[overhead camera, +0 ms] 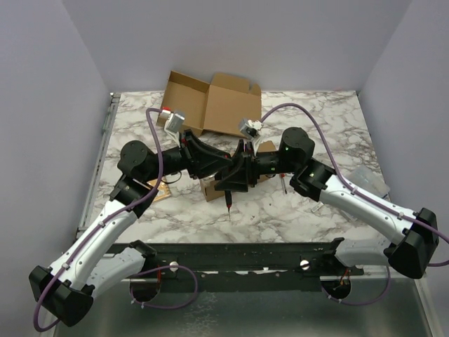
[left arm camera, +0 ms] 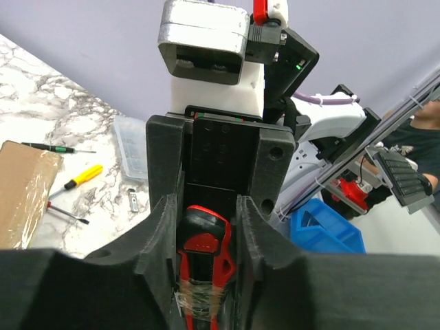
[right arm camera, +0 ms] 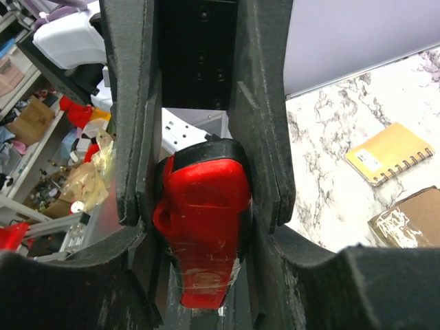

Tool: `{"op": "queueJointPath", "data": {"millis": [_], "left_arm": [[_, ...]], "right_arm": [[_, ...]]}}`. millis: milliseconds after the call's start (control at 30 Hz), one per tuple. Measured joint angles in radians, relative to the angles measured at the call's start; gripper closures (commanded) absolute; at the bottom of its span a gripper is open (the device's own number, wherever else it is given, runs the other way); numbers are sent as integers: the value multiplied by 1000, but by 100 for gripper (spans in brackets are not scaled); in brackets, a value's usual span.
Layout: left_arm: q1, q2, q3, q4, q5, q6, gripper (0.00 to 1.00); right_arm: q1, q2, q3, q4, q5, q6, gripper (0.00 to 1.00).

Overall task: Unpack the express box
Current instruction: Cut the express box at the center of the board.

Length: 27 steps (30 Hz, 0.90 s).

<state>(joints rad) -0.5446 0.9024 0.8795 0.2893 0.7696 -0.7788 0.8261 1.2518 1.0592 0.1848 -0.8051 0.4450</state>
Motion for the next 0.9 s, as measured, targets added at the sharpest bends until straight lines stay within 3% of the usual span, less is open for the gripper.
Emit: {"op": "queueJointPath", "data": {"millis": [33, 133, 267, 467, 667, 767, 900], "left_arm": [[0, 0, 0, 2, -2, 0, 99], [0, -1, 0, 0, -10, -18, 100], [1, 3, 6, -10, -31, -17, 100], [-10, 48, 70, -101, -52, 35, 100], [10, 103, 131, -162, -91, 85, 100], [26, 123, 141, -165, -108, 84, 100], [34, 141, 141, -152, -115, 60, 100]], "right_arm": [[0, 0, -4, 10, 1, 0, 95], [0, -3, -20, 31, 19, -3, 85], [3, -11, -26, 31, 56, 10, 61], [4, -64, -94, 73, 138, 49, 48], [-1, -111, -178, 68, 244, 63, 48], [-2, -112, -196, 68, 268, 63, 53], [-3, -110, -197, 66, 285, 52, 88]]}}
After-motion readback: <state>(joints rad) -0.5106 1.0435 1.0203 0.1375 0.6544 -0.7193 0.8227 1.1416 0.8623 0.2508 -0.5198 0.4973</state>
